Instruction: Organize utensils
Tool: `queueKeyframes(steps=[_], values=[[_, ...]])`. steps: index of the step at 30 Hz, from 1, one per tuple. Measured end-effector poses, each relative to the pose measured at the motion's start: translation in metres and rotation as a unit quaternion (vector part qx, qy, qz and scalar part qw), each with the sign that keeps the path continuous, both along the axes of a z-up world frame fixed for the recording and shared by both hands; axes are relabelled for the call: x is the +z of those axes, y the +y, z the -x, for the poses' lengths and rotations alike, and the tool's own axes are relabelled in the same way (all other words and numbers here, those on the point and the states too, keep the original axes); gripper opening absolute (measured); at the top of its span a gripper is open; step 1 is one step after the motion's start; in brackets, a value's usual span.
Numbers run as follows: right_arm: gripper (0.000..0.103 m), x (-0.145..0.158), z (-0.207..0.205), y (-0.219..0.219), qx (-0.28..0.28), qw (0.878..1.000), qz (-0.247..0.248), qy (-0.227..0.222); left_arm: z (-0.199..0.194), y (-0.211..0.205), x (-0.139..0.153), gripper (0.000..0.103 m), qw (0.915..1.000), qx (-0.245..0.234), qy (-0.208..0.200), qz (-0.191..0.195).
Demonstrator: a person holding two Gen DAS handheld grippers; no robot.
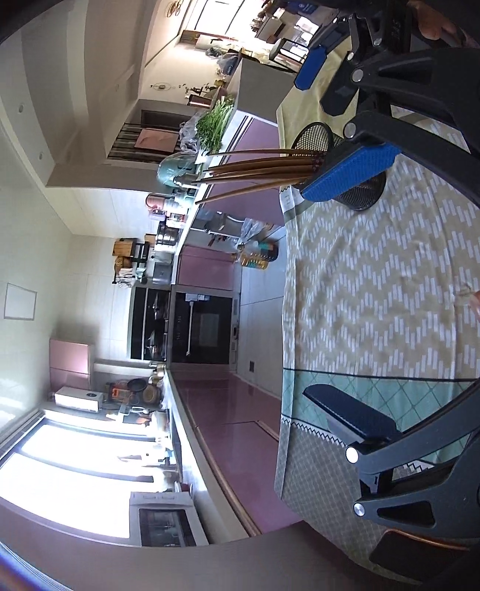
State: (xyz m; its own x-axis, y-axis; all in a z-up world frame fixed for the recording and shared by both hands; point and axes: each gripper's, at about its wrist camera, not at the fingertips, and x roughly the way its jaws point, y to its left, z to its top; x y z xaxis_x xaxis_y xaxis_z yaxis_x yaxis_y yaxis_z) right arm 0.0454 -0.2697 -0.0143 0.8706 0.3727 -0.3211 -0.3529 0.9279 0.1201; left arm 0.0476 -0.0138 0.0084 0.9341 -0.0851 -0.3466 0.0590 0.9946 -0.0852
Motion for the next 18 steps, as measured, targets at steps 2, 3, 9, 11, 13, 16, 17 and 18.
queueKeyframes(steps=[2,3,9,11,13,16,17,18], values=[[0.096,0.001,0.003,0.002,-0.002,1.000,0.000,-0.005,0.007,0.001,0.000,0.097,0.9999,0.007,-0.007,-0.003],[0.096,0.002,0.005,0.002,-0.003,1.000,0.001,-0.009,0.009,0.002,0.001,0.097,0.9999,0.009,-0.010,-0.003],[0.096,0.004,0.012,0.005,-0.011,1.000,0.001,-0.022,0.022,0.004,0.000,0.097,0.9997,0.015,-0.017,-0.002],[0.096,0.004,0.015,0.006,-0.014,1.000,0.002,-0.026,0.027,0.003,0.000,0.097,0.9996,0.018,-0.020,-0.004],[0.096,0.003,0.018,0.007,-0.016,1.000,0.002,-0.027,0.029,0.004,0.000,0.097,0.9997,0.018,-0.019,-0.003],[0.096,0.002,0.021,0.009,-0.016,0.999,0.002,-0.030,0.033,0.003,0.001,0.097,0.9995,0.020,-0.022,-0.006],[0.096,0.003,0.023,0.009,-0.018,0.999,0.002,-0.031,0.035,0.004,0.001,0.097,0.9995,0.021,-0.024,-0.006],[0.096,0.003,0.023,0.010,-0.017,0.999,0.001,-0.032,0.037,0.003,0.001,0.097,0.9994,0.021,-0.026,-0.006]])
